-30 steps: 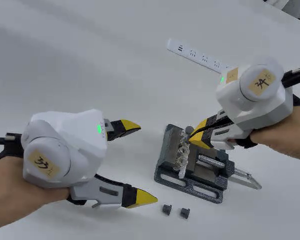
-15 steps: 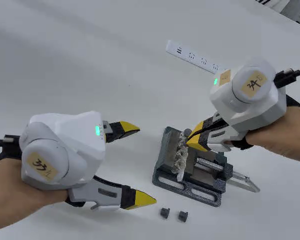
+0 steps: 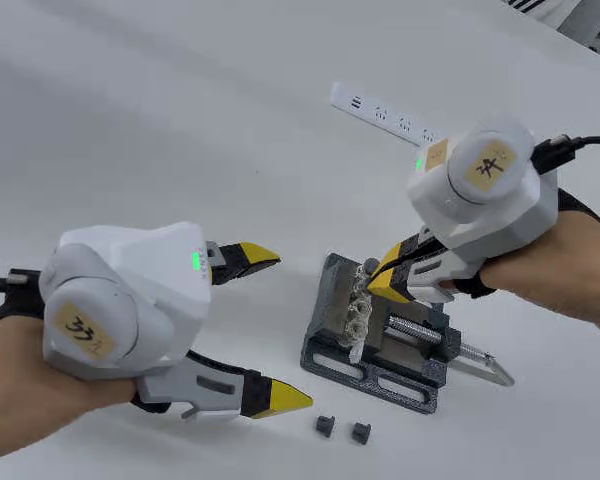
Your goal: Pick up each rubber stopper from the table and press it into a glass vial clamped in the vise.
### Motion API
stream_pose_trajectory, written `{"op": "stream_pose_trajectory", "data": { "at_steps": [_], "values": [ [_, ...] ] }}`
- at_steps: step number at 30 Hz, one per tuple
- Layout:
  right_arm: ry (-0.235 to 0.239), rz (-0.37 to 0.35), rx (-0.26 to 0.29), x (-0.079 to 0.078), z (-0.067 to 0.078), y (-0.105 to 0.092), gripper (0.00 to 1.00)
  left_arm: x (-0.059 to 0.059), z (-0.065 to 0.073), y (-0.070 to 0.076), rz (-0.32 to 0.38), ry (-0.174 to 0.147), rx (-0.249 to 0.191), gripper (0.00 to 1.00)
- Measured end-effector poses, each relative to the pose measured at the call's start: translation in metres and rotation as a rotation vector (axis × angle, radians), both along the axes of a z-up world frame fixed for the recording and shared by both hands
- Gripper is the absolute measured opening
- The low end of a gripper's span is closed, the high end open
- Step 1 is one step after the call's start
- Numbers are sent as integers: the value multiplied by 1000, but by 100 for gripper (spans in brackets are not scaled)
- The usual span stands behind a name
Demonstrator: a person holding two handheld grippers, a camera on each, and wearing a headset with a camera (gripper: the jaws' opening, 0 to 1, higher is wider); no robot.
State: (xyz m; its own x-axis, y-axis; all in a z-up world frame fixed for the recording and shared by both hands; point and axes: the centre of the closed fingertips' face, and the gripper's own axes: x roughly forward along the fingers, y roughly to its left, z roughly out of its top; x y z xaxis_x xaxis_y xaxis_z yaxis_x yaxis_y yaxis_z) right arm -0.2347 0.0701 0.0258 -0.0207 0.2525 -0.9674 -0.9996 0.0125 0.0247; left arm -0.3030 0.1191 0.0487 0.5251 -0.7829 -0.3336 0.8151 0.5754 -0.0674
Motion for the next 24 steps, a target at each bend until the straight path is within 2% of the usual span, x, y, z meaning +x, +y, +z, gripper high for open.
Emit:
{"op": "stream_pose_trajectory", "data": {
  "at_steps": [18,24],
  "values": [
    [55,-14,-11,1,-1,1,0,1,4,-1,4,-9,-7,73],
    [65,16,-65,0,0,3,0,2,4,0,7,-7,-7,73]
  ]
}}
